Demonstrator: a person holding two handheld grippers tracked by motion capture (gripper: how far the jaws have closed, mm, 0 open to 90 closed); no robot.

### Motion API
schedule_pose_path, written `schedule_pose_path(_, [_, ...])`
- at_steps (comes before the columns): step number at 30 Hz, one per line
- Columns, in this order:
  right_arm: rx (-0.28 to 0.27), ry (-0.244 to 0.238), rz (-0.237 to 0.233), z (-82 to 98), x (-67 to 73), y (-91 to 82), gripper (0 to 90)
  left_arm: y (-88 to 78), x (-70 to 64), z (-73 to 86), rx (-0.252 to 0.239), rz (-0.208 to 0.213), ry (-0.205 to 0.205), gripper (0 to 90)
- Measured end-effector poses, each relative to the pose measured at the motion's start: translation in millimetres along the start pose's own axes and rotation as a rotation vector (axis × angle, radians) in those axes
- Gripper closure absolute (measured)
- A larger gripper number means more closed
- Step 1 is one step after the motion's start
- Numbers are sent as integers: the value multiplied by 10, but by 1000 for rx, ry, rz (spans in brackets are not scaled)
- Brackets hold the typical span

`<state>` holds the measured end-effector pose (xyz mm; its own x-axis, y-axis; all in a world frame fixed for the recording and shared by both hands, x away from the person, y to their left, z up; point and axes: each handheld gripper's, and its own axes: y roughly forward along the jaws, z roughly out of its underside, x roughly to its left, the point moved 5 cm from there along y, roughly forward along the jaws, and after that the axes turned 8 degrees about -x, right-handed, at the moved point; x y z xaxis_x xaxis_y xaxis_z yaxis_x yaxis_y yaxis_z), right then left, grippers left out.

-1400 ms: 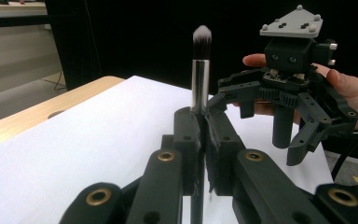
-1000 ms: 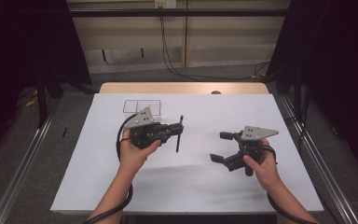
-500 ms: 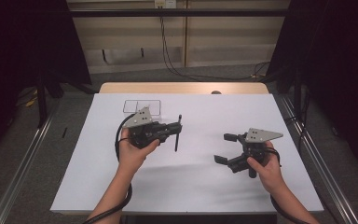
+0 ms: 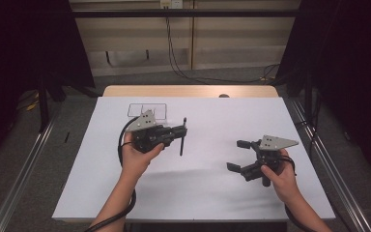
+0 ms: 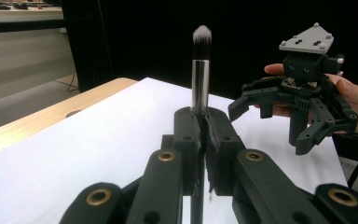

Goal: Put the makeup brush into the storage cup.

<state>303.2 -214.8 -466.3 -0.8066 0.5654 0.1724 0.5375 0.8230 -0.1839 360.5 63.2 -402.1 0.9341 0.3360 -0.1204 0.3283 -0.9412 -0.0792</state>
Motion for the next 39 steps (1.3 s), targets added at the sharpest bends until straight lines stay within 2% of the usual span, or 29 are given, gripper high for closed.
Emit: schedule_pose_path(39, [13, 6, 57, 132, -78, -308, 27, -134, 121, -11, -11, -48, 5, 841])
